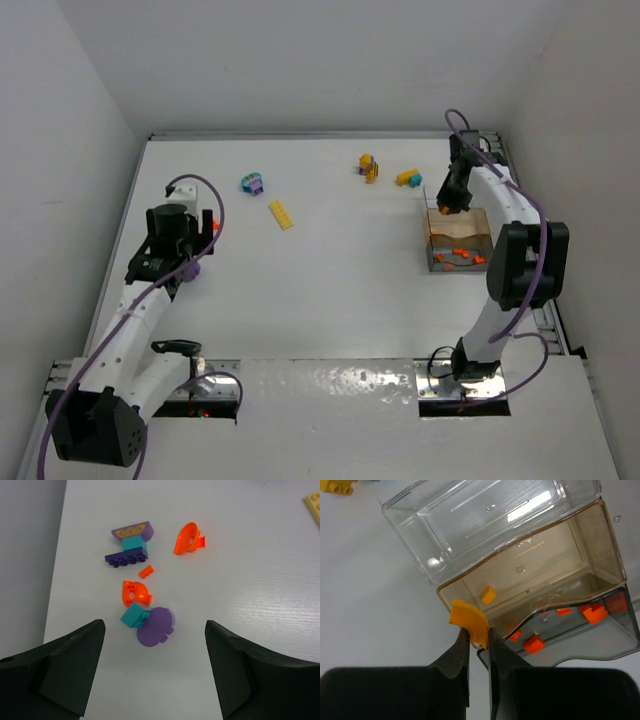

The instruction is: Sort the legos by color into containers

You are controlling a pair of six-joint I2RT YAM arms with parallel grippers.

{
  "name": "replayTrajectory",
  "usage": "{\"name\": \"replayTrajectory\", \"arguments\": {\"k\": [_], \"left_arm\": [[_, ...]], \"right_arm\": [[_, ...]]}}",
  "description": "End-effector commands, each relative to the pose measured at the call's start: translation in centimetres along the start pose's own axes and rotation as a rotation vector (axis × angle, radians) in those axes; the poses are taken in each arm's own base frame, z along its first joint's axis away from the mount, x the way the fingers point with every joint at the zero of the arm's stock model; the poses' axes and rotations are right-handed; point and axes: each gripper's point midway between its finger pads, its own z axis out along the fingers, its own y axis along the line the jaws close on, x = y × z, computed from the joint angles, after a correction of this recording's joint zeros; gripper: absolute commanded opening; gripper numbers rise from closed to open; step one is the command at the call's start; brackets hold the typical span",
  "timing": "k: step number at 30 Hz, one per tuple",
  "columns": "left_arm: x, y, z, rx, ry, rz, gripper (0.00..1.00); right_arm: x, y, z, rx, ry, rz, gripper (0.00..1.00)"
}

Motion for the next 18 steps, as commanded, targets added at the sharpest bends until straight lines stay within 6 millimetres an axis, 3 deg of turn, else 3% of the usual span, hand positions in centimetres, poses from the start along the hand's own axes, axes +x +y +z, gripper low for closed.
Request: {"name": "replayTrajectory", "arguments": {"k": [1, 9, 12, 18], "left_arm": [[-2.4, -1.0, 1.2, 0.047, -0.061, -0.018, 0.79], [-4.1, -1.9, 3.3, 0.063, -0.049, -0.061, 0.78], [-4.3, -2.1, 4.0, 0.067, -0.026, -0.083, 0.78], [-4.5, -1.9, 4.7, 0.055, -0.017, -0.083, 0.78]], "right_arm": [[-0.4, 1.2, 0.8, -0.029, -0.002, 0.016, 0.00], [2.1, -0.2, 3.3, 0.004, -0.016, 0.106, 0.00], [1.6, 0.5, 3.9, -0.028, -0.048, 0.122, 0.00], [1.5, -0.2, 4.1, 0.024, -0.044, 0.118, 0.00]]}}
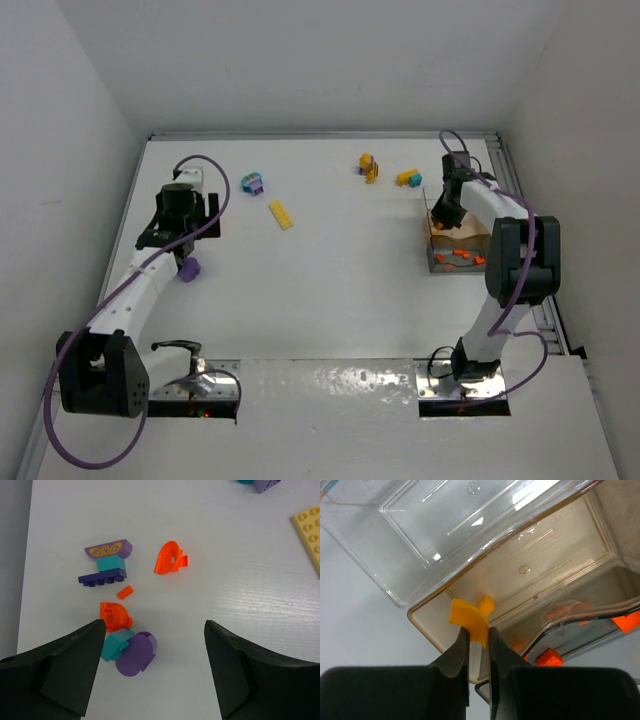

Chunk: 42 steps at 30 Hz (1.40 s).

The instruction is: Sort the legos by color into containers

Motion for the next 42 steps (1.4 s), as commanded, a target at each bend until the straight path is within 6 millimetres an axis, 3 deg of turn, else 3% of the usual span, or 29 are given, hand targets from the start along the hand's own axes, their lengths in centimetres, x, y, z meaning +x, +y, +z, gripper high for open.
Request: {"name": "replayTrajectory", "arguments": {"k": [1, 5, 11, 15, 20, 23, 25, 26, 27, 28, 29, 30, 31, 33, 36, 40, 42], "left_arm": [[-2.7, 0.5, -0.2, -0.011, -0.077, -0.042, 0.78], [-3.0, 1.2, -0.3, -0.044, -0.096, -0.019, 0.78], [-3.6, 1.8, -0.4, -0.067, -0.112, -0.017, 0.79], [-3.8, 1.5, -0.5, -0.047, -0.098, -0.027, 0.79], [-4.1, 1.7, -0.5, -0.052, -0.081, -0.050, 0.78], [-4.6, 1.5, -0.6, -0.012, -0.057, -0.040, 0.52], [-4.0, -0.7, -0.4, 0.132, 0.025, 0.065, 0.49], [-3.8, -1.4, -0.2, 0.173, 0.068, 0.084, 0.49], [-5.0, -1.6, -0.3, 0.190, 0.085, 0.089, 0.49], [-1.8, -2.2, 1.0, 0.217, 0.259, 0.113, 0.49], [-1.3, -2.7, 1.4, 0.248, 0.318, 0.124, 0.49], [-2.3, -2.8, 1.7, 0.255, 0.338, 0.139, 0.52], [-0.3, -2.9, 2.9, 0.255, 0.446, 0.153, 0.53], [-0.9, -2.8, 4.0, 0.248, 0.447, 0.175, 0.62], [-1.5, -1.2, 6.8, 0.123, 0.436, 0.199, 0.76], [-2.0, -0.3, 9.5, 0.045, 0.425, 0.217, 0.78], [-2.3, -0.6, 10.3, 0.052, 0.414, 0.219, 0.72]], "right_arm": [[-2.3, 0.5, -0.7, -0.010, -0.081, 0.032, 0.08], [-3.1, 0.5, -1.1, -0.002, -0.101, 0.004, 0.32], [-5.3, 1.0, -2.0, 0.009, -0.134, -0.018, 0.45], [-5.9, 1.1, -2.7, 0.005, -0.150, -0.033, 0.46], [-6.3, 1.5, -4.5, -0.055, -0.182, -0.119, 0.37], [-6.6, 2.0, -6.2, -0.041, -0.240, -0.227, 0.16], [-6.6, 3.2, -7.3, -0.051, -0.277, -0.315, 0.05], [-6.7, 3.8, -7.8, -0.066, -0.291, -0.337, 0.04], [-6.6, 4.6, -8.3, -0.087, -0.300, -0.373, 0.05], [-6.9, 5.5, -8.9, -0.113, -0.318, -0.380, 0.16], [-6.7, 6.4, -9.2, -0.152, -0.316, -0.394, 0.23], [-6.7, 7.0, -9.4, -0.176, -0.319, -0.398, 0.29], [-6.9, 7.7, -9.7, -0.206, -0.331, -0.397, 0.36], [-6.3, 9.2, -10.1, -0.281, -0.320, -0.429, 0.40], [-5.7, 10.1, -9.9, -0.304, -0.309, -0.452, 0.43], [-4.9, 10.5, -9.7, -0.323, -0.284, -0.461, 0.43], [-4.5, 10.4, -9.5, -0.322, -0.274, -0.460, 0.43]]}}
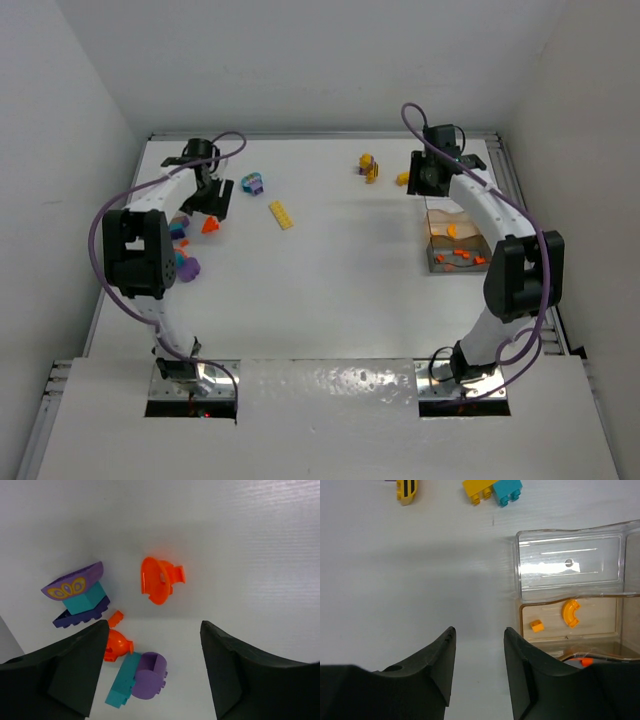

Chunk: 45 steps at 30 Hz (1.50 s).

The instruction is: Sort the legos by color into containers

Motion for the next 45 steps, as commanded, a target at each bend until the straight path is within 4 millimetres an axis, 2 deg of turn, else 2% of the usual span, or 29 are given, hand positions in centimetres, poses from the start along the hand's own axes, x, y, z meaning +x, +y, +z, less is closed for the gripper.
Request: {"name": "replayTrajectory", "arguments": {"k": [1, 7, 13, 17, 24, 26, 28, 31, 33, 34, 36, 37, 38, 39, 40, 43, 44, 45], "left_arm": [[-3.1, 1.7, -0.3, -0.061, -0.081, -0.002, 0.70], [-1.7, 1.3, 2.6, -0.068, -0.032, 0.020, 0.54], [-0.8, 0.5, 4.1, -0.039, 0.004, -0.010, 0.51], [-0.2, 0.3, 5.2, -0.043, 0.021, -0.021, 0.43], [0.2, 0.5, 5.2, -0.059, 0.025, -0.026, 0.21], [0.3, 0.5, 5.1, -0.056, 0.027, -0.027, 0.13], [0.3, 0.4, 5.0, -0.052, 0.030, -0.030, 0.01], [-0.1, 0.3, 4.5, -0.042, 0.017, -0.041, 0.00], [-0.8, 0.3, 3.8, -0.035, -0.003, -0.051, 0.00], [-2.2, 0.5, 2.8, -0.031, -0.040, -0.050, 0.00], [-3.7, -0.3, 1.4, 0.041, -0.078, -0.035, 0.00], [-5.9, -0.5, -0.5, 0.080, -0.148, -0.011, 0.00], [-7.0, -2.2, -1.8, 0.191, -0.196, 0.006, 0.00], [-8.8, -2.9, -3.6, 0.249, -0.264, 0.024, 0.00], [-10.2, -4.6, -6.1, 0.370, -0.349, 0.070, 0.00], [-12.6, -6.8, -10.9, 0.530, -0.504, 0.197, 0.00], [-12.5, -8.3, -13.1, 0.635, -0.548, 0.249, 0.00], [-12.7, -8.9, -14.4, 0.677, -0.583, 0.296, 0.00]], "right_arm": [[-1.2, 1.2, -0.4, -0.045, -0.039, -0.009, 0.43], [-0.3, 0.8, -0.6, -0.031, -0.036, 0.024, 0.43], [-0.2, 0.8, -1.0, -0.023, -0.032, 0.044, 0.43], [-0.5, 0.7, -1.1, -0.013, -0.033, 0.038, 0.43], [-0.5, 0.7, -1.2, -0.010, -0.033, 0.041, 0.43], [-0.5, 0.6, -1.1, -0.007, -0.033, 0.042, 0.43], [-0.5, 0.6, -1.1, -0.007, -0.033, 0.044, 0.43], [-0.5, 0.8, -1.1, -0.015, -0.033, 0.043, 0.43], [-0.6, 1.1, -1.2, -0.035, -0.033, 0.026, 0.43], [-0.7, 1.2, -1.3, -0.054, -0.033, -0.001, 0.43], [-1.0, 2.4, -1.8, -0.130, -0.039, -0.044, 0.43], [-0.9, 3.9, -2.2, -0.236, -0.034, -0.111, 0.43], [-1.4, 5.1, -2.8, -0.302, -0.044, -0.143, 0.44], [-1.6, 5.8, -3.2, -0.356, -0.050, -0.173, 0.46], [-1.9, 7.2, -3.9, -0.443, -0.067, -0.212, 0.46], [-3.1, 8.8, -5.2, -0.542, -0.138, -0.261, 0.48], [-3.6, 10.1, -5.7, -0.626, -0.188, -0.283, 0.48], [-4.0, 10.9, -6.8, -0.679, -0.235, -0.303, 0.48]]}}
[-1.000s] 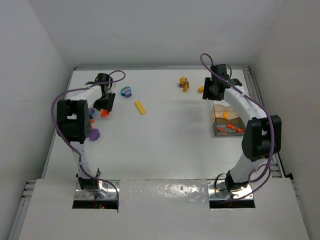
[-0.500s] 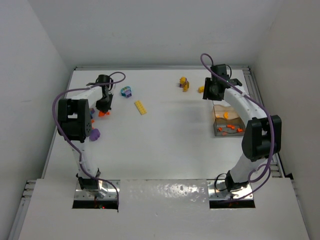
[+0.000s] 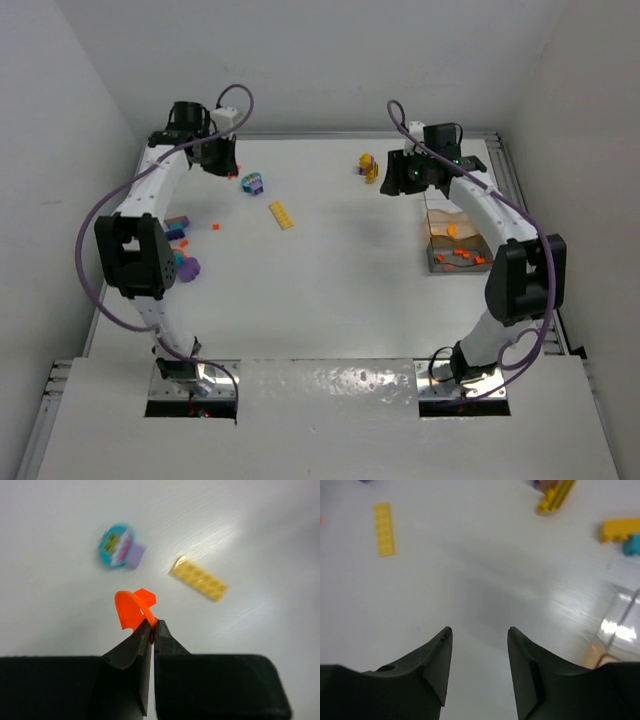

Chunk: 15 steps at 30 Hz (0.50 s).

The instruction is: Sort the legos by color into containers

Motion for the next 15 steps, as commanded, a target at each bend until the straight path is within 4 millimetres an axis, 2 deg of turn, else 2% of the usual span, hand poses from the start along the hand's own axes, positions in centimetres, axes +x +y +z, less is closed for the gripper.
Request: {"name": "replayTrajectory", "arguments": {"k": [1, 2, 5, 6, 7, 8, 9, 11, 15], "left_arm": [[-5.4, -7.3, -6.3, 0.360, -0.242, 0.251, 0.00], [-5.4, -8.0, -6.8, 0.394, -0.251, 0.275, 0.00], [-5.3, -10.4, -8.3, 0.510, -0.273, 0.372, 0.00], [-5.3, -11.5, -8.5, 0.538, -0.274, 0.407, 0.00], [-5.4, -12.1, -8.9, 0.553, -0.277, 0.449, 0.00], [-5.5, -13.0, -9.3, 0.577, -0.285, 0.471, 0.00], [-5.5, -13.9, -9.5, 0.597, -0.288, 0.493, 0.00], [-5.3, -15.4, -10.2, 0.643, -0.301, 0.523, 0.00], [-4.3, -16.8, -10.9, 0.673, -0.305, 0.643, 0.00]], "right_arm": [[-6.8, 6.2, -3.6, -0.297, -0.310, -0.225, 0.47], [-6.3, 7.7, -3.6, -0.369, -0.326, -0.244, 0.46], [-6.7, 13.2, -4.4, -0.509, -0.374, -0.374, 0.44], [-6.0, 16.2, -4.4, -0.570, -0.358, -0.430, 0.44], [-5.6, 17.4, -3.6, -0.602, -0.334, -0.456, 0.44], [-6.3, 18.8, -4.0, -0.636, -0.356, -0.476, 0.44], [-6.0, 20.1, -3.7, -0.687, -0.351, -0.476, 0.44], [-7.1, 21.5, -4.1, -0.744, -0.423, -0.461, 0.44], [-7.1, 23.7, -4.3, -0.807, -0.499, -0.520, 0.44]]}}
